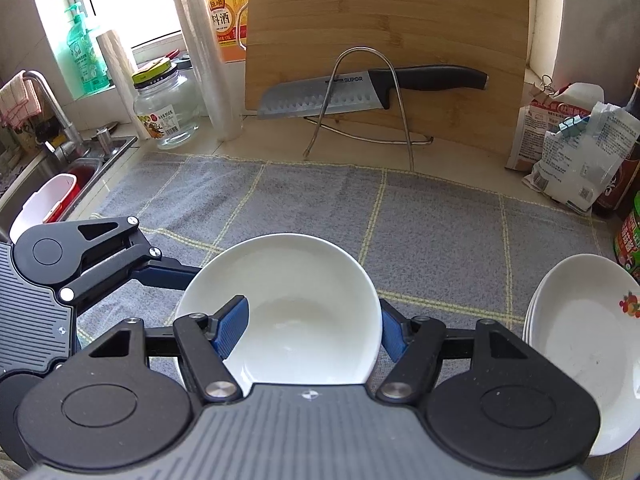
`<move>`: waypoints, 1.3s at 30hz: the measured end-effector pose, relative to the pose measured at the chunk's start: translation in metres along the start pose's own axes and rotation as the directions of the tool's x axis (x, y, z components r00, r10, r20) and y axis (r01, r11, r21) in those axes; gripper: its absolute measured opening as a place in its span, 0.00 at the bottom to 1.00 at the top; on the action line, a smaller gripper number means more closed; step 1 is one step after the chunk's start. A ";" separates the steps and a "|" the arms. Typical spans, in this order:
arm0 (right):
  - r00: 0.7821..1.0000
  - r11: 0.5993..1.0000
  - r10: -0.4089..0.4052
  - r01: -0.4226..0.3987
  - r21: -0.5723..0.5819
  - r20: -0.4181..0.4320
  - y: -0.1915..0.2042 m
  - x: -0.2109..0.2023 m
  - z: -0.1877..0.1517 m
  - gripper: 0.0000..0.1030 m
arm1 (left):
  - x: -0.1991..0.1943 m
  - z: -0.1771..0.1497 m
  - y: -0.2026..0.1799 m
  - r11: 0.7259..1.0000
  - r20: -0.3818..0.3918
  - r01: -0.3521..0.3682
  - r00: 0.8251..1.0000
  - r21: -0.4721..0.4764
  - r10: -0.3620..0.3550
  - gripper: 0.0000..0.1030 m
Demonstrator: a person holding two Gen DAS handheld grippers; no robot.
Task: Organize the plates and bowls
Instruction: 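Lower the bowl into the nested bowls and open the right gripper, then move the left gripper to the stack of three white bowls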
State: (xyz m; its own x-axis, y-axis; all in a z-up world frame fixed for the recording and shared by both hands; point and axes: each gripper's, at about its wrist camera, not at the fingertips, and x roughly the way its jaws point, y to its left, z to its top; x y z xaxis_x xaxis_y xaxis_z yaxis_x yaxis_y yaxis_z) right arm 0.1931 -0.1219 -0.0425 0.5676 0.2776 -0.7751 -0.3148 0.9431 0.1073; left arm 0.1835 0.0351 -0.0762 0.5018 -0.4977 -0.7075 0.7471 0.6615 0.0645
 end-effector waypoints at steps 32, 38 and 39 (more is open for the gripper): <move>0.999 1.000 0.003 -0.003 0.000 0.041 -0.002 -0.009 -0.007 1.00 | -0.016 -0.013 0.008 0.999 0.053 0.031 0.998 0.009 -0.031 0.96; 0.998 1.000 0.016 -0.015 -0.016 0.059 0.000 -0.019 -0.013 1.00 | -0.019 -0.024 0.012 1.000 0.019 0.019 1.000 0.019 -0.019 0.96; 0.998 1.000 0.013 -0.012 -0.019 0.060 0.000 -0.020 -0.015 1.00 | -0.020 -0.028 0.013 1.000 0.015 0.013 1.000 0.016 -0.013 0.96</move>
State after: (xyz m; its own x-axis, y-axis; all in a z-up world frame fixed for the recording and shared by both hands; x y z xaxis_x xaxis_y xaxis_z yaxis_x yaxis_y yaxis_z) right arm 0.1702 -0.1297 -0.0361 0.6080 0.3005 -0.7348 -0.3362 0.9360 0.1046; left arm 0.1716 0.0692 -0.0806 0.4987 -0.5146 -0.6975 0.7602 0.6462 0.0667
